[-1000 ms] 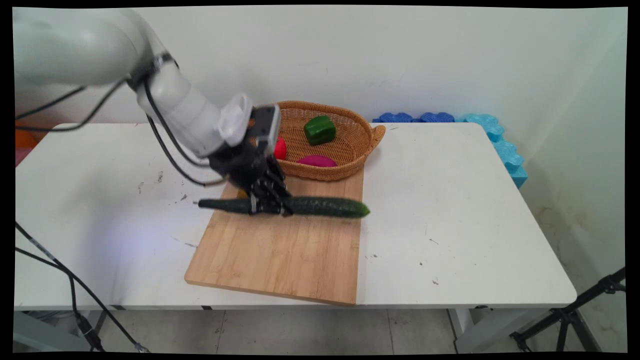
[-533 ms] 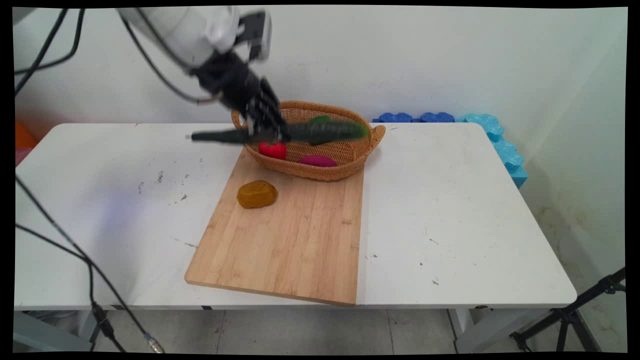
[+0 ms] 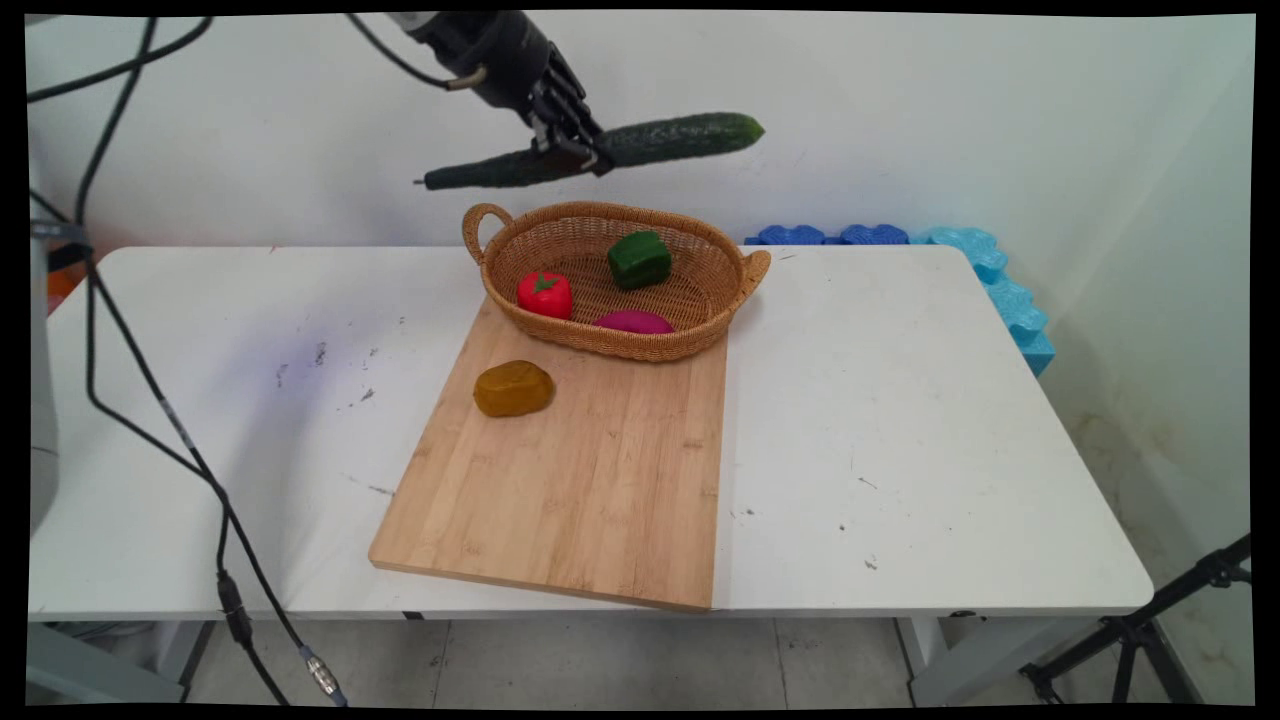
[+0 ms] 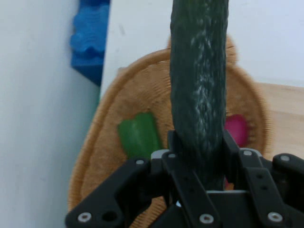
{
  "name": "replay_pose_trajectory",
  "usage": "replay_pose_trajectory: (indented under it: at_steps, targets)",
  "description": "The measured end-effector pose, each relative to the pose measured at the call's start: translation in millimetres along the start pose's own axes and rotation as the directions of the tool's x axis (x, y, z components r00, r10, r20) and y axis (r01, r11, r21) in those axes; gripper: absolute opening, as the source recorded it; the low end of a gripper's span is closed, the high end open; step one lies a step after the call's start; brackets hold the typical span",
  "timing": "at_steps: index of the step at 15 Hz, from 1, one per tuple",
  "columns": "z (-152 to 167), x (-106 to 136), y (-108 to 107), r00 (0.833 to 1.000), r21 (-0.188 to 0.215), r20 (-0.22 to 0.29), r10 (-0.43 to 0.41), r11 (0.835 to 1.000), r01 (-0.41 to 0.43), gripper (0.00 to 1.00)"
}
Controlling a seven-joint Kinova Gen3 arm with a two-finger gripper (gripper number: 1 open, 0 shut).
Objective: Place the picked object in the vegetable basket
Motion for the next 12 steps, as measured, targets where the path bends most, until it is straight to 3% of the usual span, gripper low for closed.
replay_pose_trajectory:
  at_steps: [3, 7, 12]
  targets:
    - [20, -3, -20, 0.999, 0.022, 0.024, -0.024, 0.999, 0.024, 0.0]
    - [59, -17, -42, 0.993, 0.04, 0.092, -0.068, 0.997, 0.064, 0.0]
    - [98, -34, -52, 0.984, 0.026, 0.147, -0.101, 0.995, 0.098, 0.0]
